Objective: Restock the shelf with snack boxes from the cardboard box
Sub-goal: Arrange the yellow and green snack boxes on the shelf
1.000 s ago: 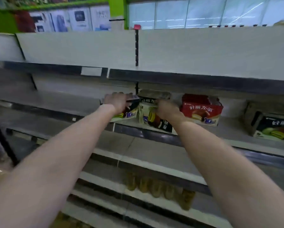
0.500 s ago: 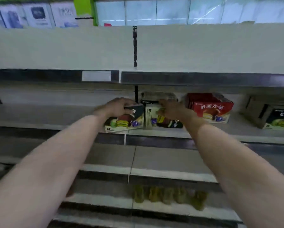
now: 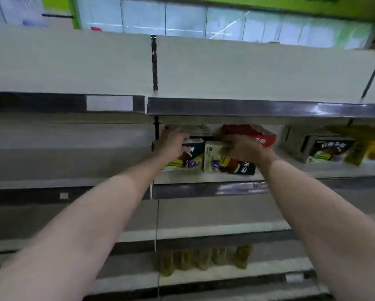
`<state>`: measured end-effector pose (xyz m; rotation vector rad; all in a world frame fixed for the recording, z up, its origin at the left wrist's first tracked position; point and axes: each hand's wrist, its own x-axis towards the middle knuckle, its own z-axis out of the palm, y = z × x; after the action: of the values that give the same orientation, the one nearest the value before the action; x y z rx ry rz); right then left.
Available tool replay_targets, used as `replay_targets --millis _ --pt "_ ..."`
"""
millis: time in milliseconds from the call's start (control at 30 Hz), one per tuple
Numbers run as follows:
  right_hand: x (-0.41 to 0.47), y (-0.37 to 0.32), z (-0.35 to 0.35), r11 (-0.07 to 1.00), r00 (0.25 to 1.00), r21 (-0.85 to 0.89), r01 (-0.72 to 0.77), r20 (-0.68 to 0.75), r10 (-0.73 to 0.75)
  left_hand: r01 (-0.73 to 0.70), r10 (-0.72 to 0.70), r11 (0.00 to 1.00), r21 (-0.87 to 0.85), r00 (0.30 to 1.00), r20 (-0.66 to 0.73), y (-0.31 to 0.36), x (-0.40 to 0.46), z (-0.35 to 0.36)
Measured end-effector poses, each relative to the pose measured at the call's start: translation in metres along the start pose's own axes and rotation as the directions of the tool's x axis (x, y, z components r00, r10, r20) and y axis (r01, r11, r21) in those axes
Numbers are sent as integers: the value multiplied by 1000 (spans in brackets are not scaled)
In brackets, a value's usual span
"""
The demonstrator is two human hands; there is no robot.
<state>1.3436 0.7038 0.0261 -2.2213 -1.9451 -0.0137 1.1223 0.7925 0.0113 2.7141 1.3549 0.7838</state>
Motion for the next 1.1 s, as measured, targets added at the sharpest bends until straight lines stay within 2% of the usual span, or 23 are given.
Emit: replay_targets --millis 100,233,400,467,567,700,833,933,1033,1100 --pt "-2 14 -6 998 999 39 -45 24 44 45 -45 999 -32 999 -5 19 12 11" --pt "-5 25 -17 999 998 34 -32 51 30 42 -42 999 -26 999 -12 37 26 23" --pt "-10 28 -16 998 998 49 26 50 -29 -24 25 1000 9 998 -66 45 36 40" --pt "-9 30 -14 997 998 73 36 56 -40 -11 14 999 33 995 -104 45 38 45" --pt "-8 33 -11 991 997 117 63 46 -69 27 -20 997 77 996 -88 50 40 46" --pt "-7 36 -15 987 993 152 61 90 -75 18 -21 999 -36 997 -80 57 47 38" --pt "-3 43 -25 992 994 113 55 92 -66 -40 25 966 -256 998 -63 74 48 24" --pt "-4 50 -33 998 998 49 29 46 -31 -52 97 896 -441 992 81 96 48 17" --pt "-10 66 -39 996 999 79 -31 24 29 -71 164 930 -361 959 233 115 55 19" --pt "-17 80 -43 992 998 111 -54 -14 56 -103 177 951 -291 955 239 127 61 23"
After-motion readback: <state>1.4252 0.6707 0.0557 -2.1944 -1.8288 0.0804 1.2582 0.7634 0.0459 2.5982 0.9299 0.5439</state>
